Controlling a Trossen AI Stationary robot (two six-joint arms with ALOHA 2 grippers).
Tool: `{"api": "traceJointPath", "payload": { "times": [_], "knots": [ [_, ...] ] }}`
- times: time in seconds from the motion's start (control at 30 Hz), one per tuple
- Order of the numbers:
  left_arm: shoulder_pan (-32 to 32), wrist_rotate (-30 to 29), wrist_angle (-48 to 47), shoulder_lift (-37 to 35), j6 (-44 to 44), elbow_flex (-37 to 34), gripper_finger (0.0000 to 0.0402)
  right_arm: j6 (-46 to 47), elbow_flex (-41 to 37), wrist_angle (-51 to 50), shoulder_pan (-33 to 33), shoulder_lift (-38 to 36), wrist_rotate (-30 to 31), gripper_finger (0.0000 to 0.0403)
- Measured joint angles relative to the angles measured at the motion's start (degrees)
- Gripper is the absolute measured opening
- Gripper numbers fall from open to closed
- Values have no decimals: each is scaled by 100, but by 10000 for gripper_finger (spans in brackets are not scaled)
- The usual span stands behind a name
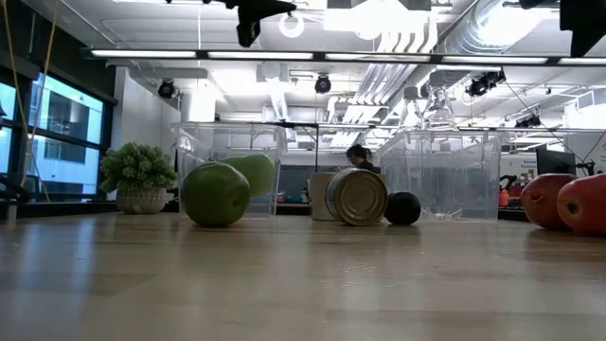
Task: Pick & Place Food Item
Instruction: Put the red apple into the left transparent bin
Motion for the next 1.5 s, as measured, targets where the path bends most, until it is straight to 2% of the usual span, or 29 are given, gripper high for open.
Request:
{"api": "traceJointPath", "payload": {
  "times": [0.1,0.23,0.4,0.6,0.77,0.9,0.97,1.1,1.23,1.5],
  "knots": [
    [40,149,110,-4,80,0,138,312,0,23,2,8,-173,246],
    [48,704,73,-14,61,0,138,381,0,103,4,86,-169,249],
    [45,1650,29,-15,52,0,138,1011,0,52,4,327,399,270],
    [45,2455,32,-15,40,0,138,1126,-2,-28,-59,638,625,295],
    [45,2959,24,-15,40,0,138,932,-2,-41,-57,932,535,338],
    [45,3227,19,-15,40,0,138,944,-2,-36,-59,1201,701,384],
    [45,3339,12,-15,42,0,138,966,-2,-34,-59,1329,835,396],
    [45,3481,0,-15,42,0,138,784,-2,-37,-59,1525,1079,386],
    [45,3451,0,-15,42,0,138,686,-2,48,-59,1675,874,381],
    [45,2769,0,-11,56,0,138,418,-2,705,-70,1702,410,385]
  ]
}}
